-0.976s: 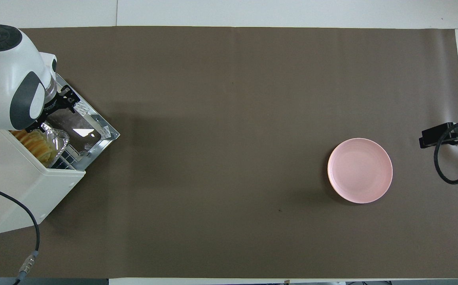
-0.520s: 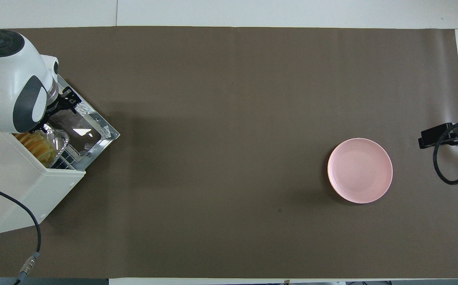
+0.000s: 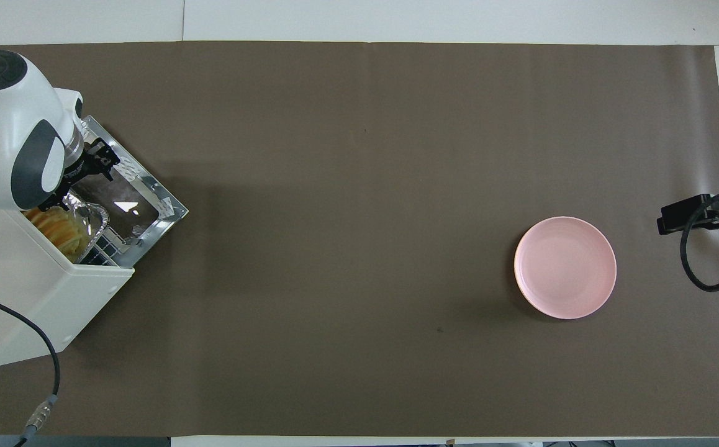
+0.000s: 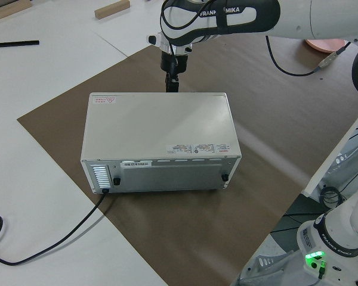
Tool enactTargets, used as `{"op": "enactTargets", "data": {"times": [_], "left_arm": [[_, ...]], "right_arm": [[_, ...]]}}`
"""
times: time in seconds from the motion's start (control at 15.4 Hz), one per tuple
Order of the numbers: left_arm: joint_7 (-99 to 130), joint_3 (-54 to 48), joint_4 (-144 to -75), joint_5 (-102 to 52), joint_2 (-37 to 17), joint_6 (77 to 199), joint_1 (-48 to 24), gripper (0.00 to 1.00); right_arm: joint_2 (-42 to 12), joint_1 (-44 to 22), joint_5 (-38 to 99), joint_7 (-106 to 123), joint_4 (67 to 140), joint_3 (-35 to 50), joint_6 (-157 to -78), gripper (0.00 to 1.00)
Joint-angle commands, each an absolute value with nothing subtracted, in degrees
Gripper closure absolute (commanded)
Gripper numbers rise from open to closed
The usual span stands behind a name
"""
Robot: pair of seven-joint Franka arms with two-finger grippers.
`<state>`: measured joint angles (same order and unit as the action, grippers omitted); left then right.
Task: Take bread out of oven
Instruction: 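Reach the left gripper into the oven and grasp the foil tray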
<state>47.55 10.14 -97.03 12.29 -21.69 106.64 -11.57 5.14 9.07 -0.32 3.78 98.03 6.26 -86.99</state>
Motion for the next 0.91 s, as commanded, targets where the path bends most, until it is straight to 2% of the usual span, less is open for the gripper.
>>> {"op": "enactTargets", "data": {"times": [0.0,0.13,0.2,0.65,0.85], "left_arm": [[47.8,10.0,-99.5,13.7,-19.9,108.4,-11.3,0.49],[46.9,10.0,-99.5,13.7,-19.9,107.8,-11.2,0.96],[46.5,10.0,-99.5,13.7,-19.8,107.6,-11.3,1.0],[42.6,9.8,-97.1,13.7,-19.2,107.9,-12.0,1.0],[41.6,9.5,-96.3,13.0,-19.2,110.6,-15.9,1.0]], "right_arm": [[6.5,9.5,-0.8,5.3,99.4,6.7,-86.9,0.0],[6.5,9.5,-0.8,5.3,99.4,6.7,-87.0,0.0],[6.5,9.5,-0.8,5.4,99.4,6.8,-87.0,0.0],[6.5,9.4,-0.8,5.4,99.3,6.9,-87.3,0.0],[6.5,9.6,-0.4,5.3,99.2,6.9,-86.3,0.0]]}}
